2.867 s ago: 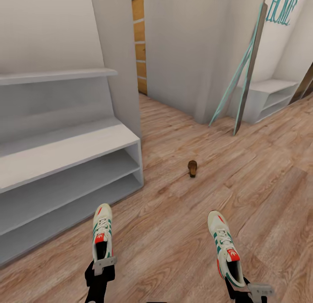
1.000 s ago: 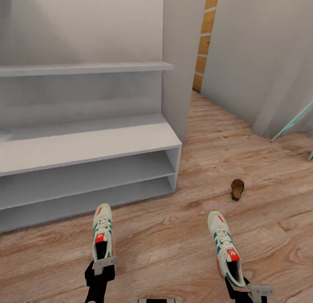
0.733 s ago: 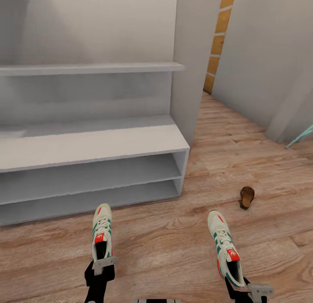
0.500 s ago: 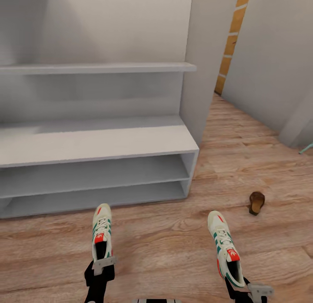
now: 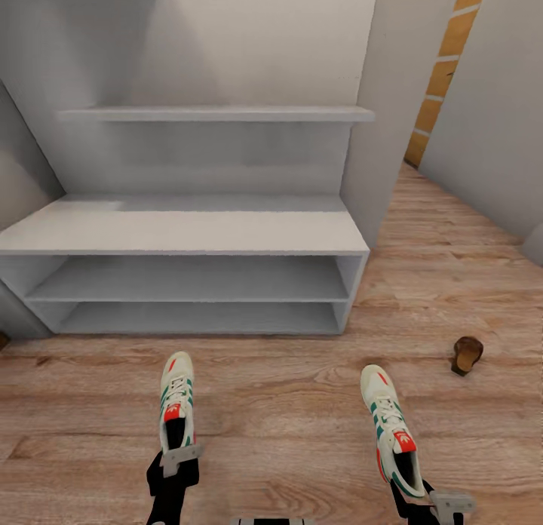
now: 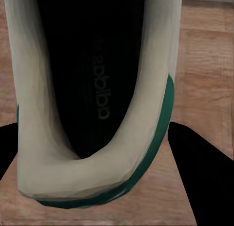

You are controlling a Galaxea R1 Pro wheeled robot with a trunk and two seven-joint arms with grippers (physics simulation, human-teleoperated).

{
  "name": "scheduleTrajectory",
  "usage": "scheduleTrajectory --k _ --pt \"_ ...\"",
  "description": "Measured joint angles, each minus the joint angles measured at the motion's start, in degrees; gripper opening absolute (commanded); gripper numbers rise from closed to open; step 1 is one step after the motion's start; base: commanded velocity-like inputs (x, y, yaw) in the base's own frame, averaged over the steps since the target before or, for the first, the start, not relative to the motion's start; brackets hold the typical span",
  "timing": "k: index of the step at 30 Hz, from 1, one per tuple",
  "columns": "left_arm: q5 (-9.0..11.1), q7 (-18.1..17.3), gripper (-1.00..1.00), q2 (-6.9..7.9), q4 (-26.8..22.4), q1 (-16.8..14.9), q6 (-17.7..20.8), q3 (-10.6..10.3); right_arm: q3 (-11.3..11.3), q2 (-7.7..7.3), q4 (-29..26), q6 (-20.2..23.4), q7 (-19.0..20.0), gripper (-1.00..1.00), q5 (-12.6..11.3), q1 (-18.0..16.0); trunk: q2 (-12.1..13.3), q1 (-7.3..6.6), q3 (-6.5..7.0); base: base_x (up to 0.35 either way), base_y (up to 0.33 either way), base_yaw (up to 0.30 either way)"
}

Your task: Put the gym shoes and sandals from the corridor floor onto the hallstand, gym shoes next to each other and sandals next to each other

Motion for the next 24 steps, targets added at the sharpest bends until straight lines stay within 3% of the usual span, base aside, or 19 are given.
scheduleTrajectory --k 11,12,15,24 --pt "-0.03 -0.01 -1.00 0.00 -0.02 0.01 0.00 0.01 -0.04 0.67 -0.37 0.01 -0.46 -1.00 0.05 0.00 0.00 -0.03 0.00 -0.071 -0.041 0.013" --pt "-0.03 -0.01 -1.00 0.00 -0.02 0.03 0.00 0.01 -0.11 1.33 -0.43 0.05 -3.38 -1.00 -0.11 0.00 0.00 -0.03 0.00 -0.001 -0.001 0.000" --pt "-0.04 -0.01 -1.00 0.00 -0.02 0.01 0.00 0.01 -0.03 1.60 -0.38 0.01 -5.13 -1.00 0.07 0.00 0.00 -0.03 0.00 0.000 0.000 0.000" --pt "-0.13 -0.41 -1.00 -0.08 0.00 -0.03 0.04 -0.20 0.04 1.35 -0.38 0.03 -5.87 -1.00 0.23 0.00 0.00 -0.03 0.00 0.000 0.000 0.000"
